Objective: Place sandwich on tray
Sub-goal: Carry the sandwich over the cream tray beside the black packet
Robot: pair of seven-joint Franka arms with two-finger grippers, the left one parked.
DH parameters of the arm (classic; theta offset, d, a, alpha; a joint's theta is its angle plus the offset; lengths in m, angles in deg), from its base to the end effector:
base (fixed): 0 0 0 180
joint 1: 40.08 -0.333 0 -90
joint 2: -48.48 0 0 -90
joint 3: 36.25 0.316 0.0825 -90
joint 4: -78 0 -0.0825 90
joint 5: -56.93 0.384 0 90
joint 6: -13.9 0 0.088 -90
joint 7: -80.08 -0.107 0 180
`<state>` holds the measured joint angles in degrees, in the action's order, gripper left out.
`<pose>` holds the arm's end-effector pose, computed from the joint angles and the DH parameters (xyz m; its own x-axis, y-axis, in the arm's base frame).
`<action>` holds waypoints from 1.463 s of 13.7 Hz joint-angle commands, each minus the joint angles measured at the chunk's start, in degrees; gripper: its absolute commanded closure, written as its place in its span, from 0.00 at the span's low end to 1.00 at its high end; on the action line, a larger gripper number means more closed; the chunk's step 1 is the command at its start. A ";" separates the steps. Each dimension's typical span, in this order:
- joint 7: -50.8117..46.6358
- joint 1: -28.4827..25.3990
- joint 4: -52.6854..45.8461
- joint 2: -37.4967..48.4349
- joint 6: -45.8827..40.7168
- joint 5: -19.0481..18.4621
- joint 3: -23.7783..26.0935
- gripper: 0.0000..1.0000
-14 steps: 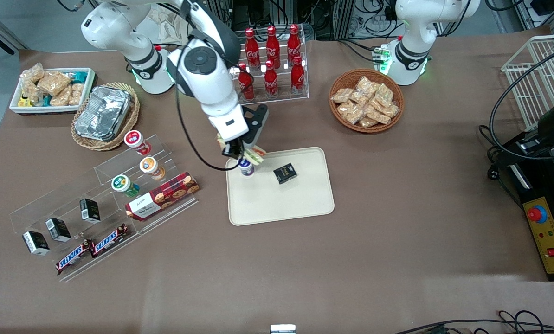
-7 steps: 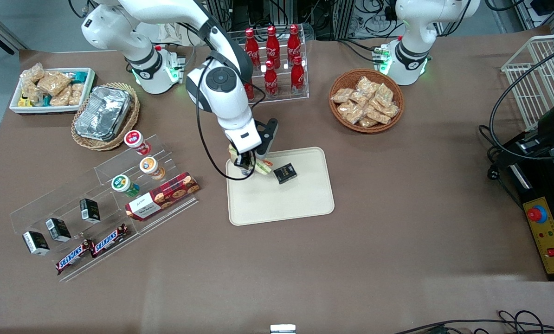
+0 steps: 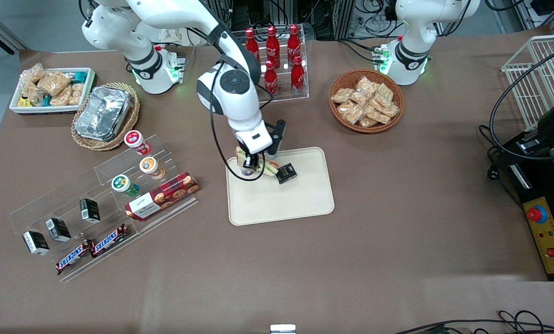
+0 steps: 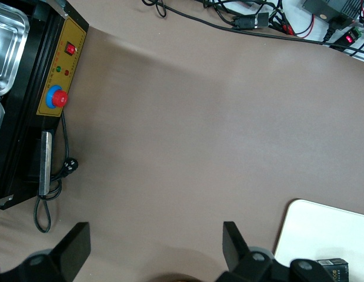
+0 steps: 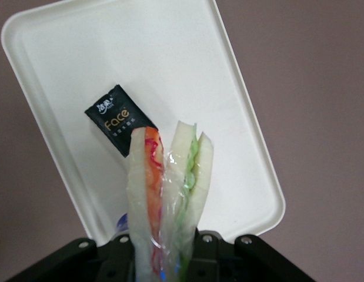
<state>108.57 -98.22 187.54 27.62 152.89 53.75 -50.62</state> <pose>0.4546 0.4485 0.3269 0.2377 0.9686 0.0734 0.9504 -0.2475 0.1885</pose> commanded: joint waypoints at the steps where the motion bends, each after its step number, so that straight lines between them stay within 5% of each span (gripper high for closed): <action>1: 0.34 -0.92 -2.76 -3.21 1.36 -3.06 -0.66 1.00; 11: 0.60 -1.71 -9.17 -14.63 12.25 -2.88 -0.66 1.00; 20: 0.16 0.83 -20.33 -23.25 12.61 -3.23 -1.36 1.00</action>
<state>109.51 -97.86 170.54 7.04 165.31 52.23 -51.80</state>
